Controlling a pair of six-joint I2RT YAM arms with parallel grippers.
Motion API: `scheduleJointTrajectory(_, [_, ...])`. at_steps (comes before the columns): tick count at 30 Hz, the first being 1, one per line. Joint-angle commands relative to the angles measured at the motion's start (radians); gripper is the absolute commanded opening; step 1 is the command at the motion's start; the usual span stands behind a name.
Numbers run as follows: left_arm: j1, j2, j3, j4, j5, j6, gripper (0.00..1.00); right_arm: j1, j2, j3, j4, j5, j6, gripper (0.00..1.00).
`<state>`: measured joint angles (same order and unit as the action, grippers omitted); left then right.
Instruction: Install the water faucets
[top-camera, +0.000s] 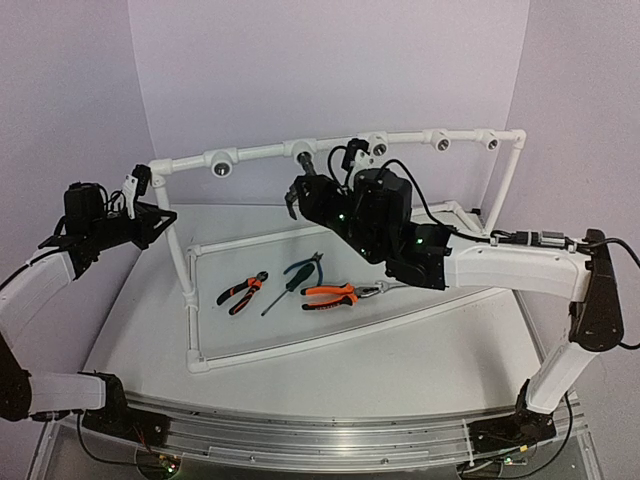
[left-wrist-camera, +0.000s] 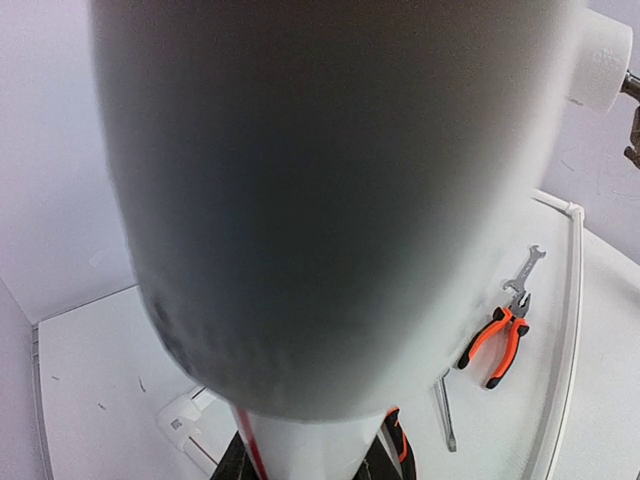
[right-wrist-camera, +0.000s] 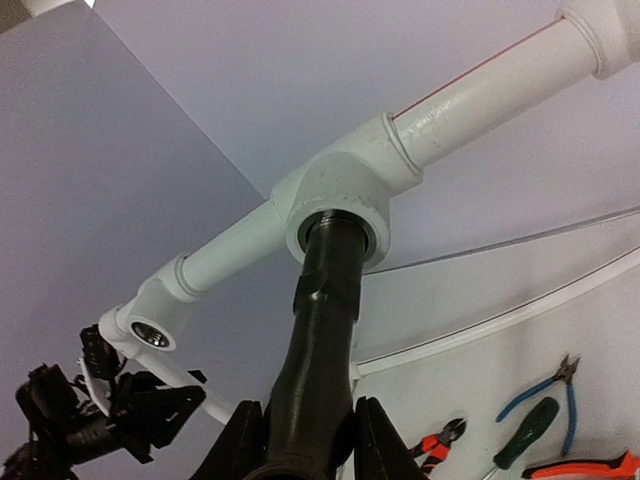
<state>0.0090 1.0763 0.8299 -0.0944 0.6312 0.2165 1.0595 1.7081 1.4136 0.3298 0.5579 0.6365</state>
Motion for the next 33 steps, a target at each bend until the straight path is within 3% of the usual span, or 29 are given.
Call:
scheduleJointTrajectory(1, [-0.006, 0.033, -0.018, -0.198, -0.056, -0.006, 0.00, -0.040, -0.063, -0.131, 0.012, -0.033, 0.468, 0.02])
scheduleJointTrajectory(10, [-0.006, 0.032, -0.020, -0.194, -0.055, -0.004, 0.00, -0.048, -0.016, -0.194, 0.254, -0.056, 0.763, 0.00])
scheduleJointTrajectory(15, [-0.006, 0.028, -0.020, -0.198, -0.057, -0.004, 0.00, -0.048, -0.001, -0.188, 0.310, -0.073, 0.774, 0.02])
scheduleJointTrajectory(16, [-0.006, 0.028, -0.019, -0.198, -0.057, -0.004, 0.00, -0.047, -0.006, -0.194, 0.309, -0.067, 0.763, 0.06])
scheduleJointTrajectory(18, [-0.006, 0.028, -0.019, -0.199, -0.057, -0.004, 0.00, -0.048, -0.027, -0.220, 0.308, -0.048, 0.757, 0.25])
scheduleJointTrajectory(20, [-0.006, 0.028, -0.018, -0.199, -0.058, -0.002, 0.00, -0.048, -0.051, -0.240, 0.303, -0.045, 0.736, 0.39])
scheduleJointTrajectory(24, [-0.006, 0.031, -0.017, -0.198, -0.057, 0.000, 0.00, -0.048, -0.098, -0.236, 0.261, -0.082, 0.657, 0.53])
scheduleJointTrajectory(28, [-0.006, 0.033, -0.014, -0.198, -0.058, 0.002, 0.00, -0.046, -0.170, -0.196, 0.110, -0.139, 0.538, 0.59])
scheduleJointTrajectory(31, [-0.006, 0.035, -0.014, -0.197, -0.057, 0.003, 0.00, -0.035, -0.233, -0.114, -0.175, -0.146, 0.330, 0.62])
scheduleJointTrajectory(33, [-0.006, 0.035, -0.015, -0.195, -0.058, 0.003, 0.00, -0.017, -0.258, 0.001, -0.459, -0.078, 0.140, 0.64])
